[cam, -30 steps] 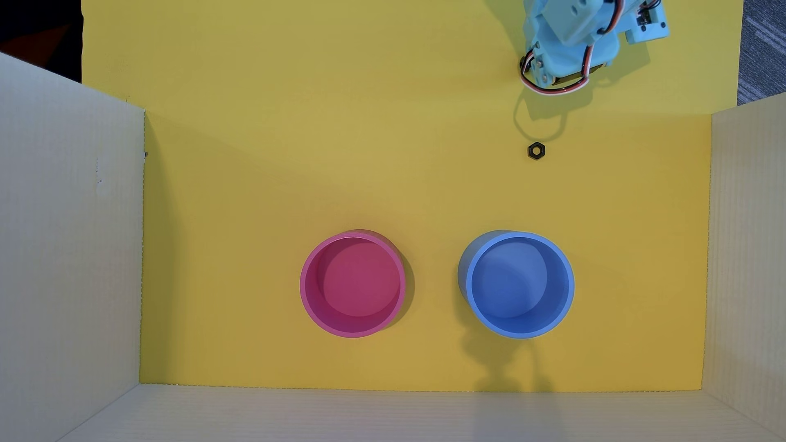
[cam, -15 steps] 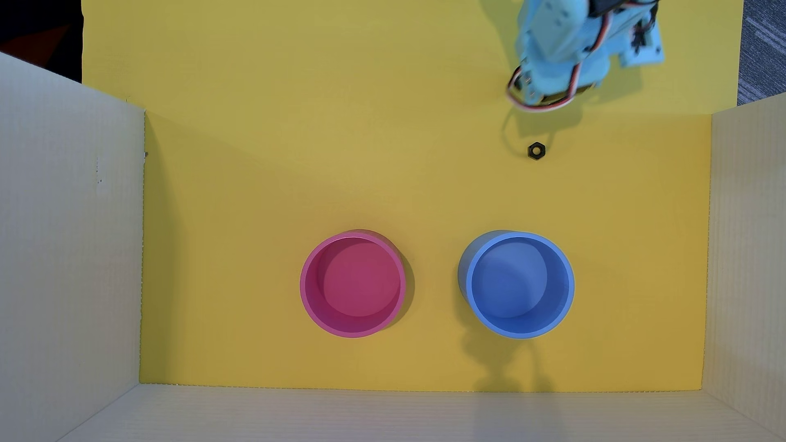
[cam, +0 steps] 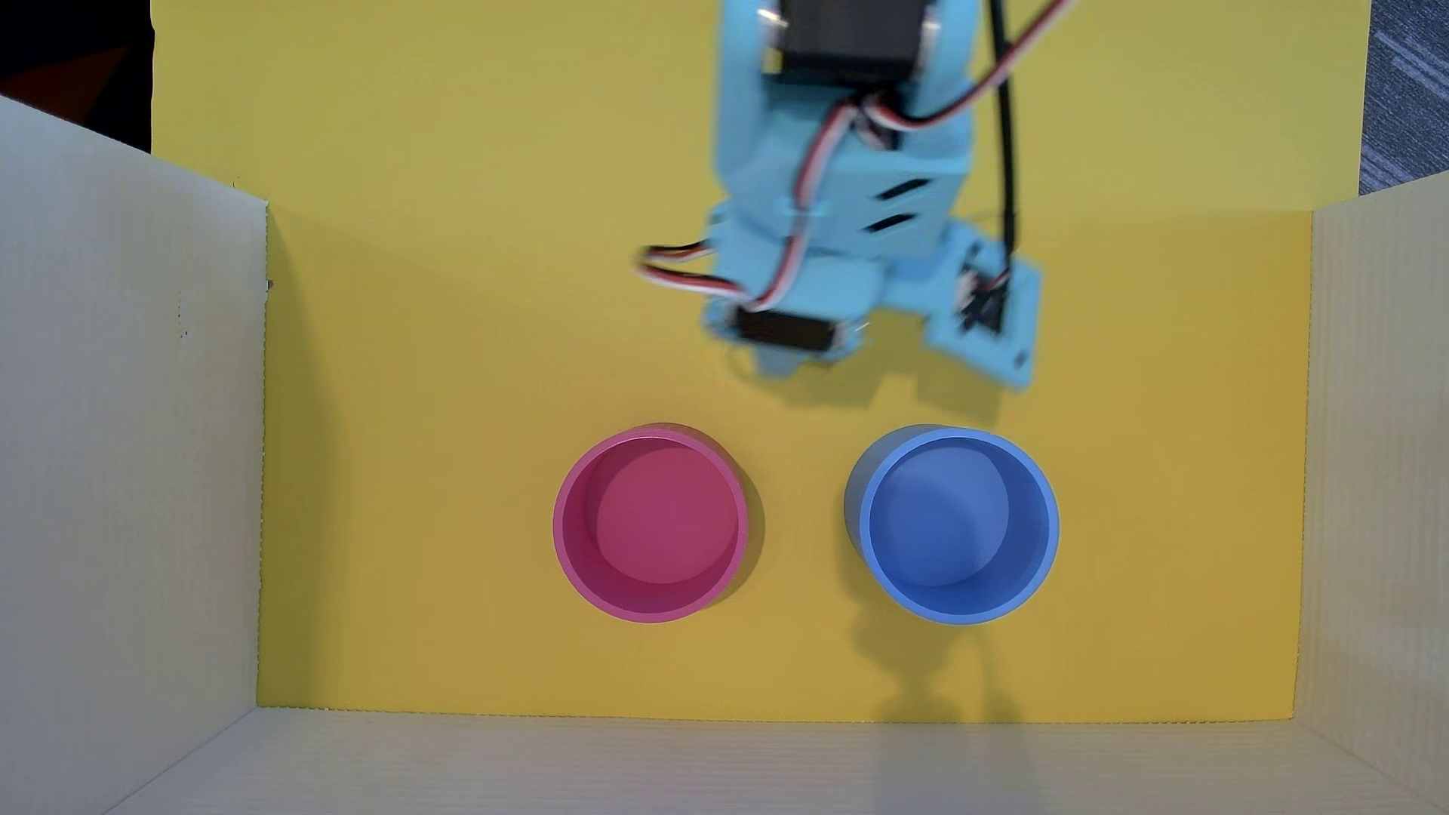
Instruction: Pick up the bolt and place it in the pink box
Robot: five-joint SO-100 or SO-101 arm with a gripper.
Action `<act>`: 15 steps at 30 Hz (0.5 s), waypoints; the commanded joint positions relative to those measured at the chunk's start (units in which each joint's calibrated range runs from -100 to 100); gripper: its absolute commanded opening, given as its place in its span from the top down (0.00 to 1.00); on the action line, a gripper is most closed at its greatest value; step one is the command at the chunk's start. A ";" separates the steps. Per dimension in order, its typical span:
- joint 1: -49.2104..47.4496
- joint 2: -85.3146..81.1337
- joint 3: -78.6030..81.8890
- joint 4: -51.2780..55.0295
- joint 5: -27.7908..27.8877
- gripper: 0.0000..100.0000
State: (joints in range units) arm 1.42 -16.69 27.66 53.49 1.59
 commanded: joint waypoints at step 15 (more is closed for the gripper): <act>7.33 19.14 -28.88 2.24 0.26 0.99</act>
State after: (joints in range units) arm 7.69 0.08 5.41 54.78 1.83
